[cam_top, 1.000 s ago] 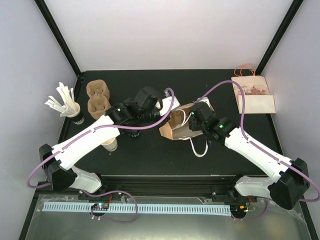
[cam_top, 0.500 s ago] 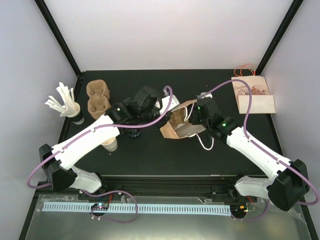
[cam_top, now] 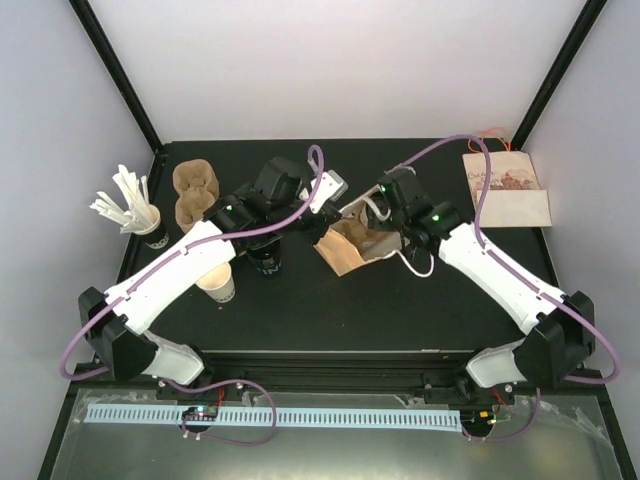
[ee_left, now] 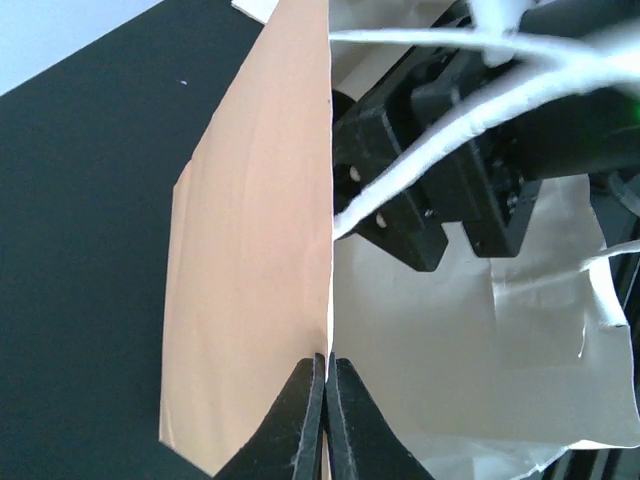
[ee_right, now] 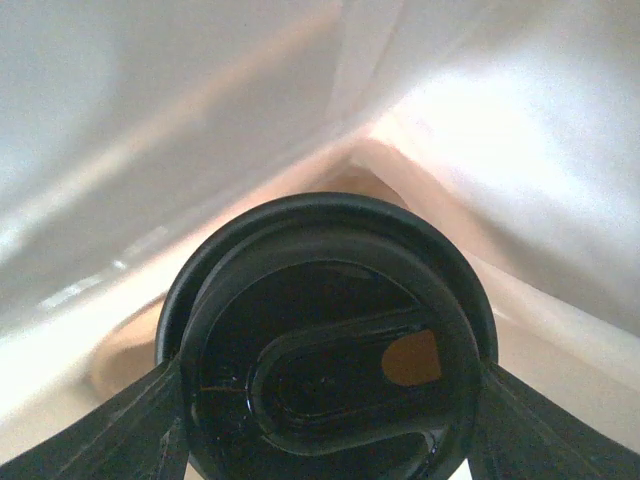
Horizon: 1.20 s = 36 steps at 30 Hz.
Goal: Pack the takeout coffee
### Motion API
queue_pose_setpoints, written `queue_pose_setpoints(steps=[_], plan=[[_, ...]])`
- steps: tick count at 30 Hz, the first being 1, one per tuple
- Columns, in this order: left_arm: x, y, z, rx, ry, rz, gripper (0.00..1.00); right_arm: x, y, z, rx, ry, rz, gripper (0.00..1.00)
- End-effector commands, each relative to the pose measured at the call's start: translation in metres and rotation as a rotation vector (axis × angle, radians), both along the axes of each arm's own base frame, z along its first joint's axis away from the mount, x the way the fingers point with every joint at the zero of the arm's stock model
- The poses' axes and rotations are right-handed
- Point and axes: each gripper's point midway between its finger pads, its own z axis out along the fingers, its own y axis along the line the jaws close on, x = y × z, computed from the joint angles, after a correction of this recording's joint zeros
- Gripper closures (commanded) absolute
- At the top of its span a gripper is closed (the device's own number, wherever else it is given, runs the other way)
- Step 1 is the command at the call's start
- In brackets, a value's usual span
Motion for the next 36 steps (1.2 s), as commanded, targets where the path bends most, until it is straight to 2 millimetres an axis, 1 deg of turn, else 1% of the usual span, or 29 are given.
queue_pose_setpoints(steps=[1, 5, 7, 10, 12, 14, 16, 19, 20, 21, 22, 24, 28, 30, 32, 34, 36], plan=[[0.010, -0.011, 0.032, -0.176, 0.084, 0.008, 0.97, -0.003, -0.009, 0.013, -0.030, 0.099, -0.030, 0.65], [0.007, -0.019, 0.025, -0.186, 0.208, -0.001, 0.92, -0.004, -0.012, 0.015, -0.003, 0.194, -0.079, 0.67], [0.006, -0.023, 0.019, -0.199, 0.283, 0.012, 0.93, -0.003, -0.012, 0.015, 0.011, 0.204, -0.104, 0.67], [0.003, -0.031, 0.010, -0.225, 0.384, 0.025, 0.91, 0.000, -0.007, 0.016, 0.043, 0.200, -0.097, 0.67], [0.002, -0.032, 0.008, -0.230, 0.416, 0.034, 0.85, 0.000, -0.005, 0.018, 0.046, 0.208, -0.093, 0.67], [0.002, -0.029, 0.014, -0.239, 0.403, 0.048, 0.57, -0.002, -0.005, 0.019, 0.040, 0.204, -0.074, 0.67], [0.004, -0.024, 0.025, -0.262, 0.373, 0.065, 0.35, -0.005, -0.008, 0.017, 0.025, 0.203, -0.060, 0.67], [0.016, -0.012, 0.041, -0.313, 0.335, 0.125, 0.12, -0.008, -0.009, 0.018, -0.008, 0.199, -0.024, 0.67], [0.021, -0.006, 0.046, -0.328, 0.335, 0.148, 0.05, -0.008, -0.009, 0.019, -0.013, 0.200, -0.017, 0.67], [0.026, -0.001, 0.051, -0.342, 0.341, 0.167, 0.02, -0.008, -0.009, 0.019, -0.018, 0.204, -0.015, 0.67], [0.031, 0.005, 0.054, -0.350, 0.344, 0.181, 0.01, -0.008, -0.009, 0.019, -0.021, 0.212, -0.020, 0.67], [0.037, 0.009, 0.058, -0.347, 0.345, 0.178, 0.01, -0.007, -0.007, 0.021, -0.013, 0.225, -0.025, 0.67], [0.045, 0.009, 0.055, -0.289, 0.325, 0.158, 0.01, 0.001, 0.002, 0.028, 0.010, 0.227, -0.021, 0.67], [0.045, 0.002, 0.055, -0.300, 0.353, 0.101, 0.01, 0.004, 0.007, 0.031, 0.026, 0.227, -0.010, 0.67], [0.040, -0.009, 0.056, -0.298, 0.382, 0.019, 0.01, 0.005, 0.011, 0.032, 0.043, 0.225, 0.004, 0.67], [0.038, -0.016, 0.052, -0.251, 0.387, -0.025, 0.01, 0.005, 0.014, 0.031, 0.051, 0.227, 0.011, 0.67], [0.041, -0.019, 0.044, -0.194, 0.363, -0.044, 0.01, 0.006, 0.017, 0.029, 0.062, 0.233, 0.017, 0.67]])
